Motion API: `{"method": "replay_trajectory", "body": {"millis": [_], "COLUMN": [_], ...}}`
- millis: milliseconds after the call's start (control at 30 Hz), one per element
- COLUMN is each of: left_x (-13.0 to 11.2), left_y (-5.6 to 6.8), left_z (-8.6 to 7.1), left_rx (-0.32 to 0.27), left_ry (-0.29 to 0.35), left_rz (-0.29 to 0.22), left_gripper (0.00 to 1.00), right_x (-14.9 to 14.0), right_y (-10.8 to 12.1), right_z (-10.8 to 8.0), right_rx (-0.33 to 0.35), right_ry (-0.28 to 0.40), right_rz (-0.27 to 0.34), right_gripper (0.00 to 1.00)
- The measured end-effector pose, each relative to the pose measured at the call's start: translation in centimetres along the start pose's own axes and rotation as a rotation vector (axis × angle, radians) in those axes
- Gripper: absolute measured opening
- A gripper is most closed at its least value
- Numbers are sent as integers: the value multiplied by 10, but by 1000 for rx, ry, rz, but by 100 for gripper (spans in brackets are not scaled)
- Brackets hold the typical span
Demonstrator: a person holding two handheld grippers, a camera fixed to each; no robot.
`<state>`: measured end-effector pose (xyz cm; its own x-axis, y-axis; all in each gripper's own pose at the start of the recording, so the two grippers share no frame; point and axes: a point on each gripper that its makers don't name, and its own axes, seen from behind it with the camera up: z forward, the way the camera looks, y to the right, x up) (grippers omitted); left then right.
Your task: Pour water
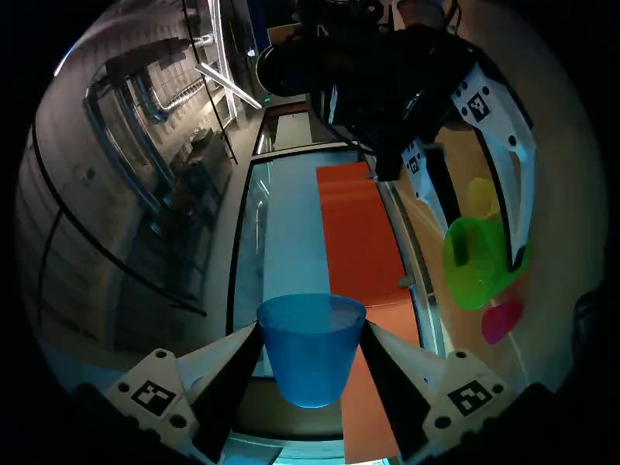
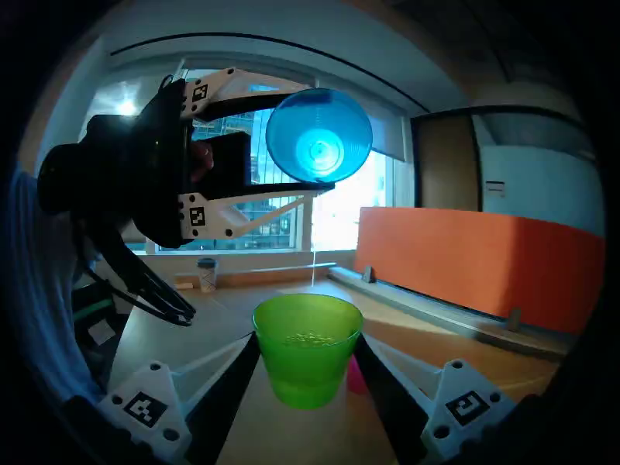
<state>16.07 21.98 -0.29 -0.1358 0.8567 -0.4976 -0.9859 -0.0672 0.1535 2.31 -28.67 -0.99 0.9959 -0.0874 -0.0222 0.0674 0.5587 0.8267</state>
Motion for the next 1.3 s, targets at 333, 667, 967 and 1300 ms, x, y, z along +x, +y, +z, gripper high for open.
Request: {"method": "replay_trajectory", "body": {"millis": [333, 667, 967, 1300], "left_x": [1, -5, -13, -29], "left_y": [-2, -1, 6, 11], "left_z": [1, 2, 1, 3], "left_rx": [-2, -10, -17, -24], "left_ry": [10, 5, -19, -51], "left_rz": [-20, -184, -381, -605], "left_gripper": [86, 86, 86, 86], "right_x": [0, 2, 7, 8], "right_y": [0, 0, 1, 0], "right_z": [-1, -2, -3, -7], "right_rx": [-1, -7, -12, -20], "right_ry": [4, 6, 14, 15], "right_rz": [2, 1, -3, -7], "right_gripper": [88, 88, 88, 88]}}
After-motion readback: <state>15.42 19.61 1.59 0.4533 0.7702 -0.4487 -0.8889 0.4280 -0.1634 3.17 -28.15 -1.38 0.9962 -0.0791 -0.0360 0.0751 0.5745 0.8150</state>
